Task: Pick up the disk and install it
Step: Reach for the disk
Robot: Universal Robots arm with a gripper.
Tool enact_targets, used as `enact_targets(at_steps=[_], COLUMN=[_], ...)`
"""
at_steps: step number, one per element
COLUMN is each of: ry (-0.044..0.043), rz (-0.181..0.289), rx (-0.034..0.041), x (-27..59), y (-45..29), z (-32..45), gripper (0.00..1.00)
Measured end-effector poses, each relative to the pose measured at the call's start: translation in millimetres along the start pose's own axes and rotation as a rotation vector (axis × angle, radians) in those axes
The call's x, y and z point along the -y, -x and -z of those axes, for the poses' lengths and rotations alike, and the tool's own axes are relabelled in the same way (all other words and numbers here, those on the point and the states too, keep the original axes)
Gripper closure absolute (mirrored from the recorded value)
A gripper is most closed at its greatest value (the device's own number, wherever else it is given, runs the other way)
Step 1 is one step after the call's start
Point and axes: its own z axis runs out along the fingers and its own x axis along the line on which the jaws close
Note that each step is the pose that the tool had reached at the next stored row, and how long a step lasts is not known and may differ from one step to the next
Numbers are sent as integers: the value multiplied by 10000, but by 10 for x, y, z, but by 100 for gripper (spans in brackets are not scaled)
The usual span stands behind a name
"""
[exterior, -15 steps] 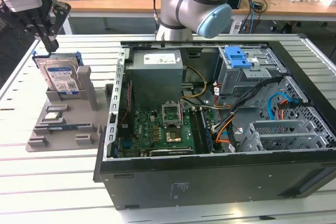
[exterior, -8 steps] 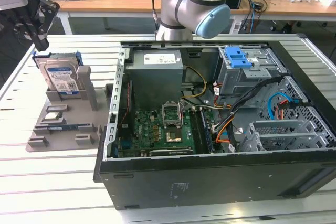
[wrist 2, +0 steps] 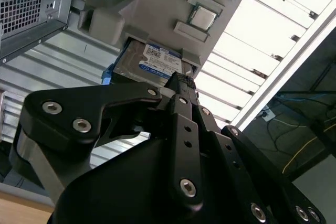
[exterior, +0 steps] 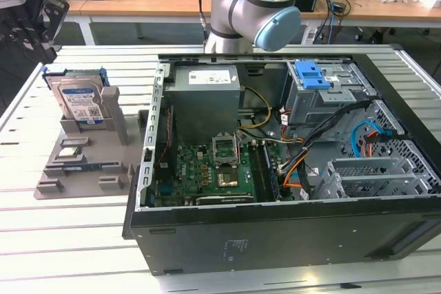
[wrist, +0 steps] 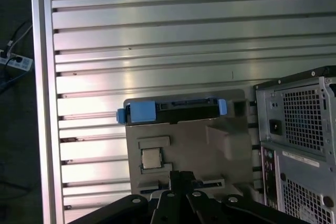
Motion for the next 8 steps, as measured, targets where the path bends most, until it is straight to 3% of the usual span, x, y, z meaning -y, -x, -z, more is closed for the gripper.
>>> enact_targets(at_steps=[4, 8], ry=[0, 0], rz=[-1, 1], rx=[0, 0], x=[-35, -38], y=[-122, -135], z=[-4, -4], gripper=[90, 90])
